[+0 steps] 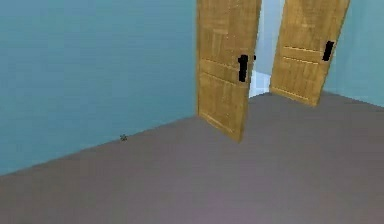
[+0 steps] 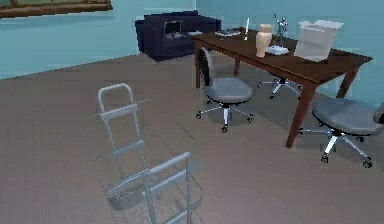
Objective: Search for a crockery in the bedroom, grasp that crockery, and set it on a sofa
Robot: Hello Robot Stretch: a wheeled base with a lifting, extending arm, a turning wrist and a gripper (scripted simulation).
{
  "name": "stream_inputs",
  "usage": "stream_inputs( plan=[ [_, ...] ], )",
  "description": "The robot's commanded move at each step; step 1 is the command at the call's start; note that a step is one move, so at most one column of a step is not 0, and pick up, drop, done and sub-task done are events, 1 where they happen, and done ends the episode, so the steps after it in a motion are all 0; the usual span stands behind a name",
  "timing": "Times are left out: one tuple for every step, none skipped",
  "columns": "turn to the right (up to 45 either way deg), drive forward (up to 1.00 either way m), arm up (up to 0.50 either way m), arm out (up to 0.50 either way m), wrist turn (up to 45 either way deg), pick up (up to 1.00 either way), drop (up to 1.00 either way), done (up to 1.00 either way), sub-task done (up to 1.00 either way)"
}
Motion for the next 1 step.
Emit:
stream_inputs(
  plan=[
    [-6.0,0.00,0.00,0.00,0.0,0.00,0.00,0.00,0.00]
  ],
)
